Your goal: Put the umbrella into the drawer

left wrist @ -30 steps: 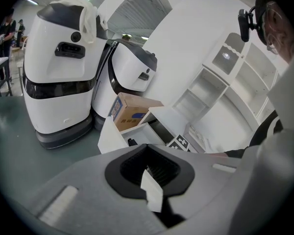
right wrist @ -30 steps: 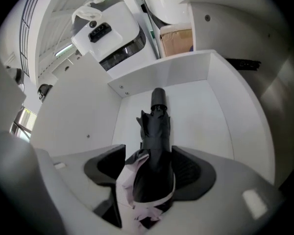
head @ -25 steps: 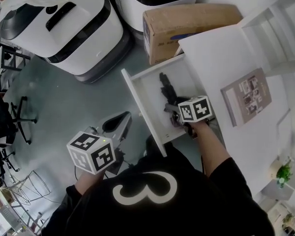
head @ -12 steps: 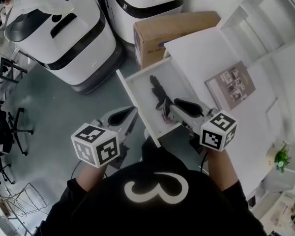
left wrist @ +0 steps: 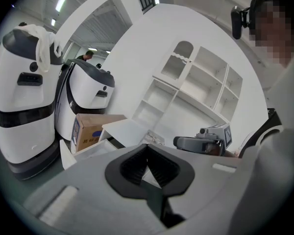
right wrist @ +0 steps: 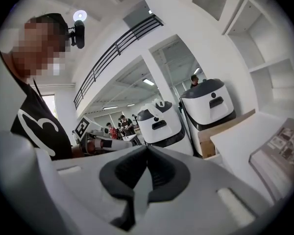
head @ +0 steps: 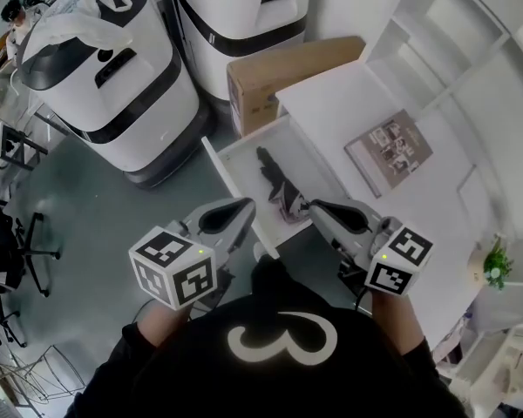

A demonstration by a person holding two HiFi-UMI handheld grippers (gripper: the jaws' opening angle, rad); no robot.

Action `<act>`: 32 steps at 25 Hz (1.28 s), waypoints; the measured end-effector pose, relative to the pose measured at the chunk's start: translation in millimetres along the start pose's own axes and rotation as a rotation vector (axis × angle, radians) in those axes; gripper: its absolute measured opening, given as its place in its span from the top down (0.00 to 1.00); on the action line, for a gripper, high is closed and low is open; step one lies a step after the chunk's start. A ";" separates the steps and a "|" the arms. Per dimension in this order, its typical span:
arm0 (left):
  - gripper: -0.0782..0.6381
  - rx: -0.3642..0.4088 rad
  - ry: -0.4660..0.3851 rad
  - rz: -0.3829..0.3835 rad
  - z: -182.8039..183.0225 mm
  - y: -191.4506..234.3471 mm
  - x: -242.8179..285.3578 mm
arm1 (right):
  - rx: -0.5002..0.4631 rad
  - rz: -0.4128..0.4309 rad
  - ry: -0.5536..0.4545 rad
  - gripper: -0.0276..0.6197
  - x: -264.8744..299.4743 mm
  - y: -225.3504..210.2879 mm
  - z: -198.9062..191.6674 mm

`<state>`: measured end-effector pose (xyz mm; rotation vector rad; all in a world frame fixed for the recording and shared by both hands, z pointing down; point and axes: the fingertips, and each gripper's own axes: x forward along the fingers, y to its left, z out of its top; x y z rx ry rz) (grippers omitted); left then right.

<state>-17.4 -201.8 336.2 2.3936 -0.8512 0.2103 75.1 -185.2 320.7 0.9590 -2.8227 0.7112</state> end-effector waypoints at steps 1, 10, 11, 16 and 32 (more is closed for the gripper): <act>0.88 0.007 -0.007 -0.011 1.8 -5.9 -2.5 | -0.003 -0.001 -0.007 0.95 -2.4 3.6 0.9; 0.88 0.039 -0.028 -0.036 -1.4 -24.9 -20.7 | -0.025 -0.007 -0.047 0.95 -13.1 24.4 -3.2; 0.88 0.041 -0.029 -0.036 -1.6 -25.9 -22.1 | -0.023 -0.012 -0.048 0.95 -14.2 25.2 -3.7; 0.88 0.050 -0.037 -0.046 -4.0 -34.9 -27.4 | -0.024 -0.018 -0.049 0.95 -19.6 34.0 -9.7; 0.88 0.051 -0.011 -0.042 -16.9 -47.8 -29.4 | -0.019 -0.038 -0.040 0.95 -32.3 43.5 -26.8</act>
